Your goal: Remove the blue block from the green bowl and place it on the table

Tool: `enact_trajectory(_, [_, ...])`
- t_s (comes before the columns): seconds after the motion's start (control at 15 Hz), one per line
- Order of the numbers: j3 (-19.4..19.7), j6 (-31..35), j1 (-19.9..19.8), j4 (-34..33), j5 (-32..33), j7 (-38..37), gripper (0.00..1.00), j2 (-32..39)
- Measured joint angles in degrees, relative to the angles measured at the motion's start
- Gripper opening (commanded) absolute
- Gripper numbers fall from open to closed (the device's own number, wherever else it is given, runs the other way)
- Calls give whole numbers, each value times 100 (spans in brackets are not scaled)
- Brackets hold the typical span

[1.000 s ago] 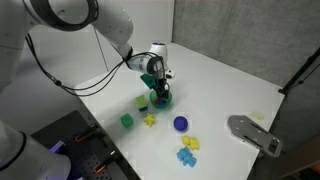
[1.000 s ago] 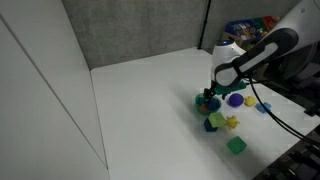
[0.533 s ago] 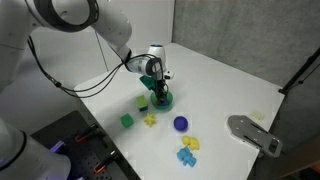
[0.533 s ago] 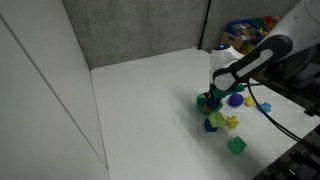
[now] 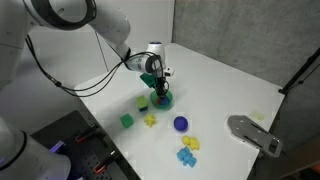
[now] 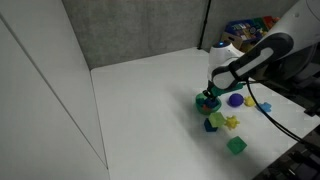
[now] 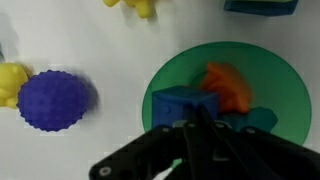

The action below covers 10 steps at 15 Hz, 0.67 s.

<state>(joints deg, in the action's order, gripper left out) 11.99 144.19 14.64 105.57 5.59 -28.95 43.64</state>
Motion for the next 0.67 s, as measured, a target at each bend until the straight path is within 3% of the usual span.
enact_trajectory(0.67, [-48, 45, 66, 193, 31, 50, 3, -689])
